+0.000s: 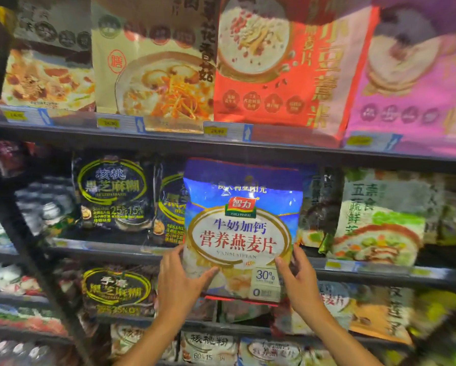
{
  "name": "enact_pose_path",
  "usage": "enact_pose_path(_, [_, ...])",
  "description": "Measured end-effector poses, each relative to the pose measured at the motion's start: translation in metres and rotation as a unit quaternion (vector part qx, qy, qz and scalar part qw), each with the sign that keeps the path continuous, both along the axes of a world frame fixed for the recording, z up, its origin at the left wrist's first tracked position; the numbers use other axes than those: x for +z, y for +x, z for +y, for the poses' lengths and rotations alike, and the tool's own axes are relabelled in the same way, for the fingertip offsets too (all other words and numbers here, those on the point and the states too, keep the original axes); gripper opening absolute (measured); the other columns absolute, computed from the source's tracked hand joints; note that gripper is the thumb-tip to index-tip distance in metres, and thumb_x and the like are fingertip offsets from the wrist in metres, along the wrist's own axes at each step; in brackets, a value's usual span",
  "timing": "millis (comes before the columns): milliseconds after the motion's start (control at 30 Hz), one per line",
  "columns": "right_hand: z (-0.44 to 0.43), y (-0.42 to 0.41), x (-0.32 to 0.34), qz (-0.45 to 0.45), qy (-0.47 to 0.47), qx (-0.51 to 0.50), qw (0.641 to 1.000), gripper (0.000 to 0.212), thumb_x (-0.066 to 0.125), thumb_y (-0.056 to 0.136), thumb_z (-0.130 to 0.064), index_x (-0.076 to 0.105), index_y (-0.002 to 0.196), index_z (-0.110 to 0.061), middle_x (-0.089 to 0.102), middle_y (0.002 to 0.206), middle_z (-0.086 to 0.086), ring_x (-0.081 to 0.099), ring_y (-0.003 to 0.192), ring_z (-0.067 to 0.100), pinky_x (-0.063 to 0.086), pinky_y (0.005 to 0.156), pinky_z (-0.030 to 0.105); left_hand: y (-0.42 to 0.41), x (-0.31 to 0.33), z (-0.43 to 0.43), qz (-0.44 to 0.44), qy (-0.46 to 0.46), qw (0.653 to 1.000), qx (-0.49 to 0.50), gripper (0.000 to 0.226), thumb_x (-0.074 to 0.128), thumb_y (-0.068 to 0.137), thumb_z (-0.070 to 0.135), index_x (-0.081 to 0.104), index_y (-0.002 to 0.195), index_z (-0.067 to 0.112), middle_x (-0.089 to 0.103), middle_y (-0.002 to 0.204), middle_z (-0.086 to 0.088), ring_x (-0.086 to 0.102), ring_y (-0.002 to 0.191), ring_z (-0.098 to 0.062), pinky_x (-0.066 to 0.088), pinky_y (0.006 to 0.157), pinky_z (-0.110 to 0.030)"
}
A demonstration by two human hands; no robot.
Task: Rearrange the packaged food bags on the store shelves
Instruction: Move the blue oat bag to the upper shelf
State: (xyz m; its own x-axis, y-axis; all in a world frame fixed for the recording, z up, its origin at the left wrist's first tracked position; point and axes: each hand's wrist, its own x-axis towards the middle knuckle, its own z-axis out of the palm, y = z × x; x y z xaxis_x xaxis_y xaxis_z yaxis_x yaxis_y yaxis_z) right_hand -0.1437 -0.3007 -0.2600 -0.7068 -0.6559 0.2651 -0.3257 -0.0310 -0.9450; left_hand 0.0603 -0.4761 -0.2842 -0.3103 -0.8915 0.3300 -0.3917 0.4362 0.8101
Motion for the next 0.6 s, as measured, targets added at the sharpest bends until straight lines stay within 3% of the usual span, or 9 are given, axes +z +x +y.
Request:
enact_pose_path(67, [0.004, -0.018, 0.006, 0.012, -0.01, -0.018, 1.0, 0.046, 0.063, 0.097, -0.037, 0.054, 0.142, -0.032, 0.066, 0.134, -0.018, 0.059, 0.13, 0.012, 0.053, 0.105, 0.044, -0.019, 0.008, 0.001, 0.003, -0.006, 1.0, 0.001, 0.099, 0.084, 0.058, 0.071, 0.052, 0.135, 0.018, 0.055, 0.123, 0.001, 0.052, 0.123, -0.025, 0.051, 0.099, -0.048])
enact_pose_path(133, [0.005, -0.037, 0.017, 0.036, -0.018, -0.035, 0.999, 0.039, 0.063, 0.1, -0.031, 0.056, 0.138, -0.029, 0.067, 0.132, -0.014, 0.06, 0.128, 0.012, 0.053, 0.105, 0.046, -0.04, 0.02, 0.002, 0.007, -0.013, 1.0, -0.005, 0.099, 0.083, 0.058, 0.071, 0.052, 0.134, 0.017, 0.054, 0.121, 0.0, 0.052, 0.122, -0.026, 0.05, 0.1, -0.047])
enact_pose_path(267, [0.007, -0.072, 0.048, 0.106, 0.0, -0.091, 0.99, 0.033, 0.065, 0.1, -0.028, 0.058, 0.132, -0.03, 0.069, 0.117, -0.015, 0.065, 0.109, 0.009, 0.057, 0.093, 0.044, -0.082, 0.043, 0.003, 0.006, -0.016, 1.0, -0.019, 0.093, 0.089, 0.061, 0.064, 0.05, 0.132, 0.018, 0.051, 0.122, 0.001, 0.05, 0.122, -0.024, 0.049, 0.1, -0.045])
enact_pose_path(433, [0.009, -0.099, 0.071, 0.136, 0.013, -0.129, 0.982, 0.032, 0.066, 0.099, -0.025, 0.06, 0.13, -0.029, 0.068, 0.114, -0.02, 0.065, 0.107, 0.004, 0.054, 0.09, 0.034, -0.121, 0.055, 0.007, 0.0, -0.023, 0.999, -0.029, 0.089, 0.091, 0.061, 0.062, 0.048, 0.125, 0.017, 0.049, 0.12, 0.002, 0.05, 0.119, -0.022, 0.051, 0.098, -0.043])
enact_pose_path(600, [0.015, -0.113, 0.072, 0.147, 0.042, -0.179, 0.972, 0.026, 0.068, 0.098, -0.03, 0.062, 0.124, -0.028, 0.07, 0.106, -0.015, 0.066, 0.1, 0.005, 0.058, 0.083, 0.037, -0.147, 0.065, 0.005, -0.015, -0.023, 0.998, -0.058, 0.085, 0.088, 0.068, 0.06, 0.048, 0.131, 0.018, 0.043, 0.122, 0.005, 0.05, 0.122, -0.021, 0.051, 0.101, -0.04])
